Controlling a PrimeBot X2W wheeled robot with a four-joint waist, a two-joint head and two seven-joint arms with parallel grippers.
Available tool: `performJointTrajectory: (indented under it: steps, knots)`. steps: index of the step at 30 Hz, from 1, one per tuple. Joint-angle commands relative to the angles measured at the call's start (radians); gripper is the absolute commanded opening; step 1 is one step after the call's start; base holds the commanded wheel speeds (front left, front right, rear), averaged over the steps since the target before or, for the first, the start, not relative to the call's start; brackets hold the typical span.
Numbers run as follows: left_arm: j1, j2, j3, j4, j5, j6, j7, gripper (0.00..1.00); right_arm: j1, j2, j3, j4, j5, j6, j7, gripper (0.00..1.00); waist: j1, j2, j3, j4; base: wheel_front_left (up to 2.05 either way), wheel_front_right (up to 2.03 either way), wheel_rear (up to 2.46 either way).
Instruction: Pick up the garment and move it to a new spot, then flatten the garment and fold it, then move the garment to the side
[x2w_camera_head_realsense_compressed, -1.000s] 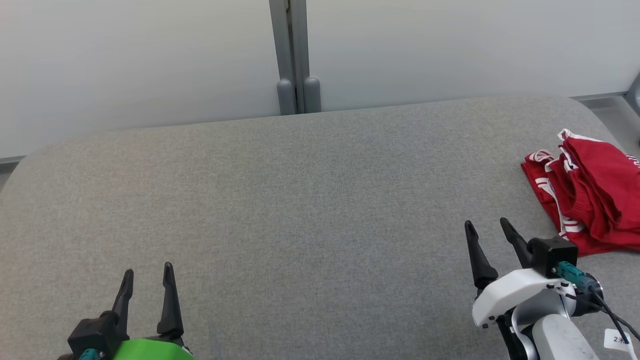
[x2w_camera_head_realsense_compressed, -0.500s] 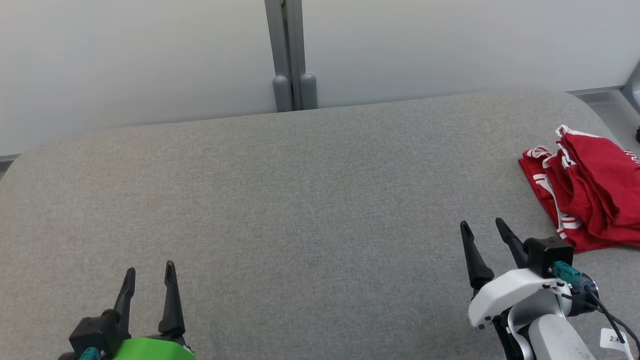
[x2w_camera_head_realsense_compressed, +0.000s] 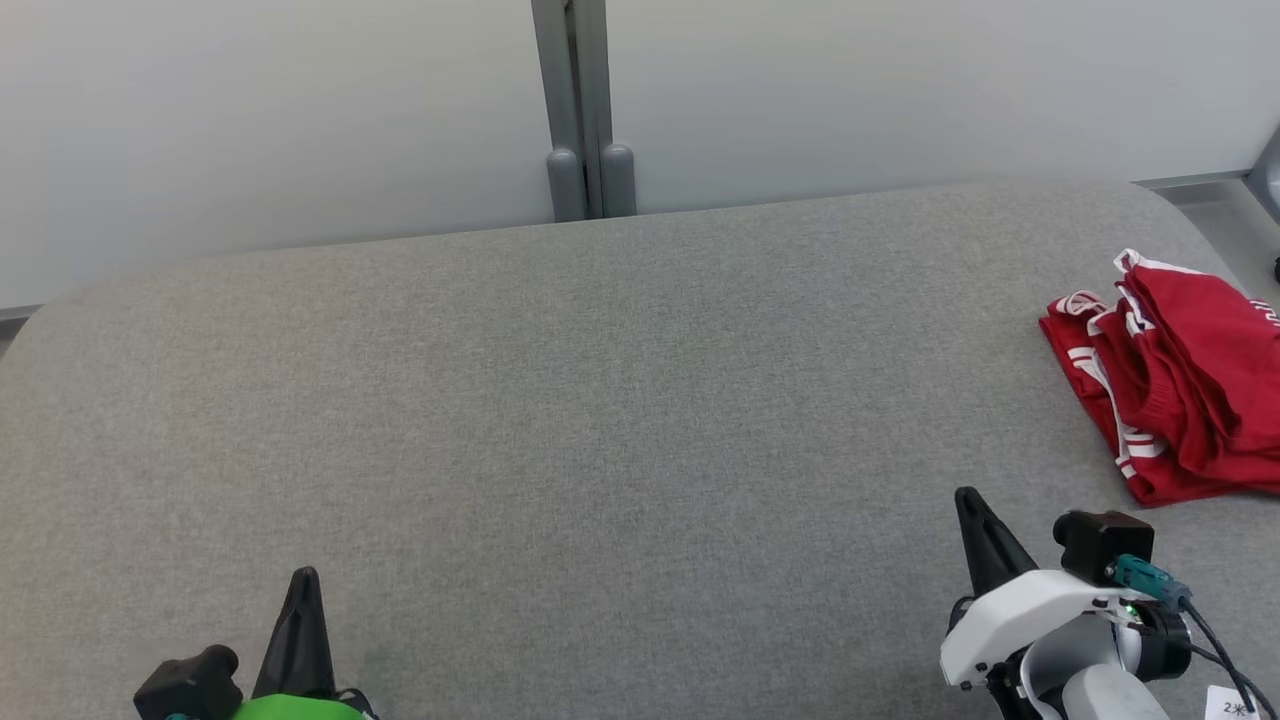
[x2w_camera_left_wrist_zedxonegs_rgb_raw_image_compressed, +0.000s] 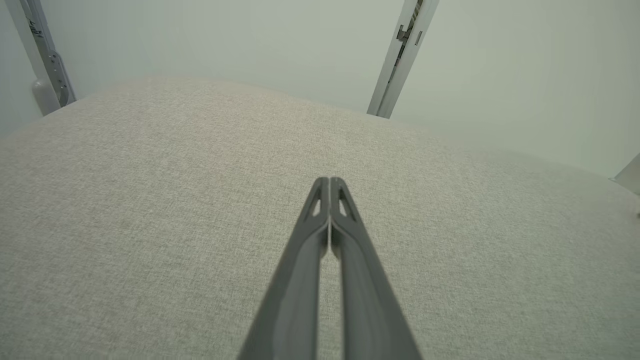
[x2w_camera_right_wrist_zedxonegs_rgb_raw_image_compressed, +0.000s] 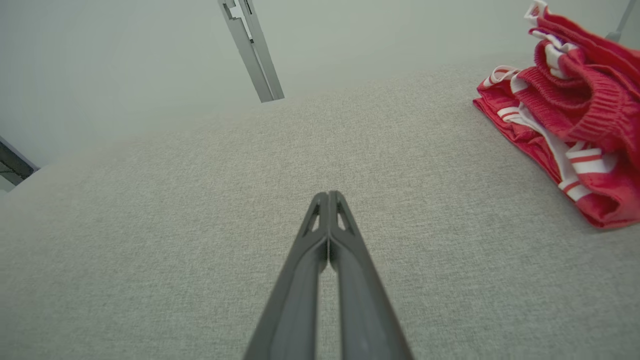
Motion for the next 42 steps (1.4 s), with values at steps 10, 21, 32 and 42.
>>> performJointTrajectory:
  steps: [10,21,32,42]
  knots:
    - [-0.040,0.004,0.014,-0.025,-0.200,-0.007,0.048,0.00,-0.020,-0.003,-0.023,-0.038,0.211,0.000,0.029,0.00,0.0000,0.0000,0.002,0.003,0.00,0.00,0.00]
    - [-0.060,0.005,0.025,-0.031,-0.366,-0.012,0.093,0.00,-0.021,-0.002,-0.041,-0.054,0.388,0.000,0.057,0.00,0.0000,0.0000,0.005,0.007,0.00,0.00,0.00]
    - [-0.078,0.006,0.035,-0.035,-0.514,-0.016,0.135,0.00,-0.022,-0.002,-0.059,-0.066,0.543,0.000,0.083,0.00,0.0000,0.0000,0.007,0.010,0.00,0.00,0.00]
    - [-0.093,0.007,0.044,-0.038,-0.633,-0.019,0.169,0.00,-0.023,-0.002,-0.073,-0.076,0.669,-0.001,0.104,0.00,0.0000,0.0000,0.009,0.013,0.00,0.00,0.00]
